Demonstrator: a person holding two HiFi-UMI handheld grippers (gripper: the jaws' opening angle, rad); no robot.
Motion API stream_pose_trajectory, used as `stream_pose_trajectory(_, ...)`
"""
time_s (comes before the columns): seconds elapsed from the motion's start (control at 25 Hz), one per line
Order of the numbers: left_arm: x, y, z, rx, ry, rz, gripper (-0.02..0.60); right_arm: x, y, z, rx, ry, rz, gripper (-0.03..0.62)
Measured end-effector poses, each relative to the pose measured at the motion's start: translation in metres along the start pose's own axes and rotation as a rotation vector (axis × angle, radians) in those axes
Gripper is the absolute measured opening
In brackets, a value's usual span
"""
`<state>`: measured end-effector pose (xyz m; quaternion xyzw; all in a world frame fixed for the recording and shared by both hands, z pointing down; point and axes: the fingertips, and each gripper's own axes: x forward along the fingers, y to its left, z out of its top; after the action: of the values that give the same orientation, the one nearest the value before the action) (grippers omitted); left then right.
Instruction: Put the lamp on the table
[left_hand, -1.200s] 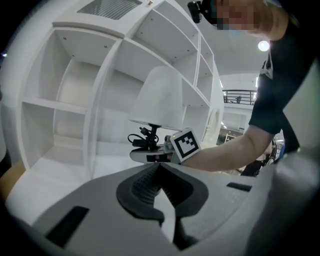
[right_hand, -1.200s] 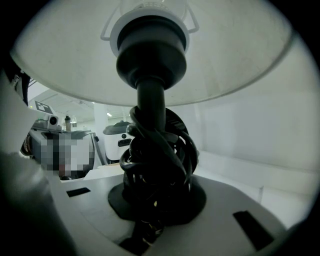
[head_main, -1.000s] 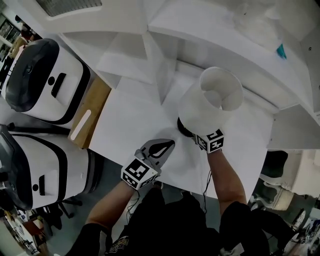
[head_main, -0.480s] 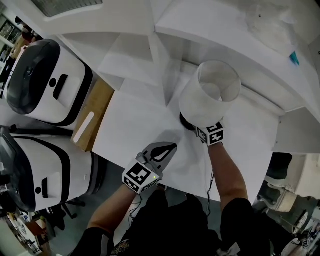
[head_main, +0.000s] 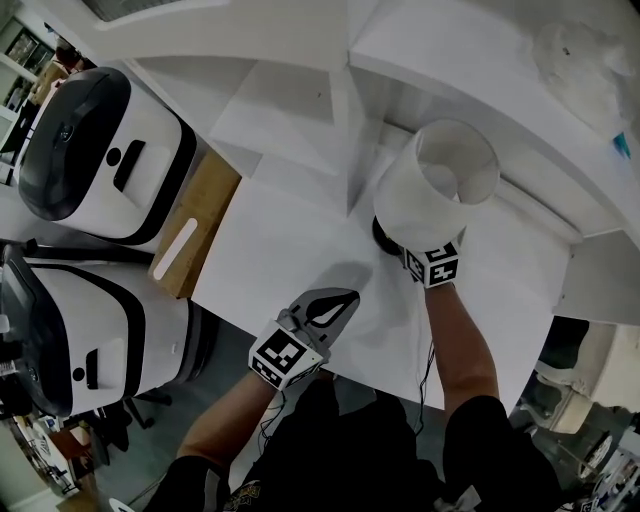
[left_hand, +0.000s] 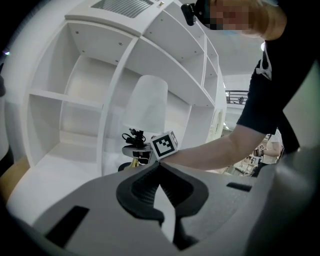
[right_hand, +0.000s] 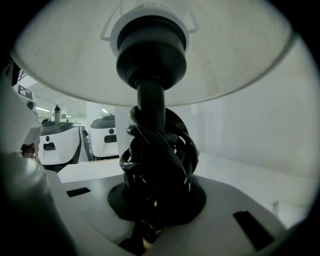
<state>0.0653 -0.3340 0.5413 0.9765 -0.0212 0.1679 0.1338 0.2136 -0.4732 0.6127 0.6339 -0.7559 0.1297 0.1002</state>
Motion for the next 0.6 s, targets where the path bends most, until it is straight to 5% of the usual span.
stream_pose_trajectory(0.6, 0.0005, -0.0053, -0.0017, -0.007, 0.003, 0.001, 0.006, -0.0014, 0.0046, -0.0019, -0.004, -0.028, 0.018, 0.061)
